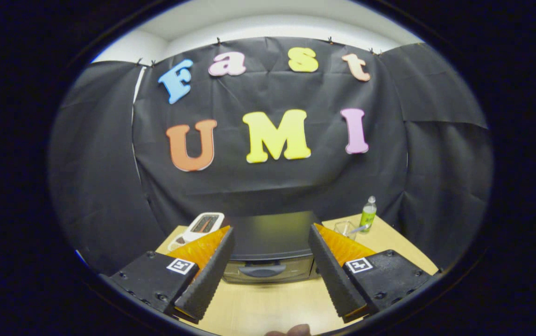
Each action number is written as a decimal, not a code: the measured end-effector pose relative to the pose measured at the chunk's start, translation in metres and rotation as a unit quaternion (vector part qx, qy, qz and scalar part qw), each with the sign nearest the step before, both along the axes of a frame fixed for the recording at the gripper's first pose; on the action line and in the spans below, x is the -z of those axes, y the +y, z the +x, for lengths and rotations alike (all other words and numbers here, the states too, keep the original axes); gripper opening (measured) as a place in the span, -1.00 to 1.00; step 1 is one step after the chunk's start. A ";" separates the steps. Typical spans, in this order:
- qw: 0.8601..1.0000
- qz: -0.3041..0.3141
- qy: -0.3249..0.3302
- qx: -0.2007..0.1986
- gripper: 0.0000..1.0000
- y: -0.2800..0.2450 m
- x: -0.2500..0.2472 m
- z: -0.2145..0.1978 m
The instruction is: Open the toaster oven, put the food inside, and close the toaster oven door.
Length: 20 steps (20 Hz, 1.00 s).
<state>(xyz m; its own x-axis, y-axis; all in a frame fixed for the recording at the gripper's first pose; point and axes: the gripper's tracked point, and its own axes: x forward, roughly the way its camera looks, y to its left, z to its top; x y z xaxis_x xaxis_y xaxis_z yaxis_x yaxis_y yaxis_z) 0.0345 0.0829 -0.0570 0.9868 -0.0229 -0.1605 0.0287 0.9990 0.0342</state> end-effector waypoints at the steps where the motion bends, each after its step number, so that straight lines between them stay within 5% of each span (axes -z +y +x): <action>1: 1.000 -0.002 -0.017 0.002 1.00 -0.001 -0.016 -0.010; 10: 0.996 -0.021 -0.078 0.026 1.00 -0.003 -0.064 -0.112; 20: 0.992 -0.031 -0.084 0.083 1.00 -0.038 -0.070 -0.148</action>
<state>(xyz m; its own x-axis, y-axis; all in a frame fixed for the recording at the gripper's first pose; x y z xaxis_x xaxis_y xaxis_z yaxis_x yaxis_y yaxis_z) -0.1140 0.0446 0.0130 0.9813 -0.1922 0.0132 0.1923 0.9813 -0.0098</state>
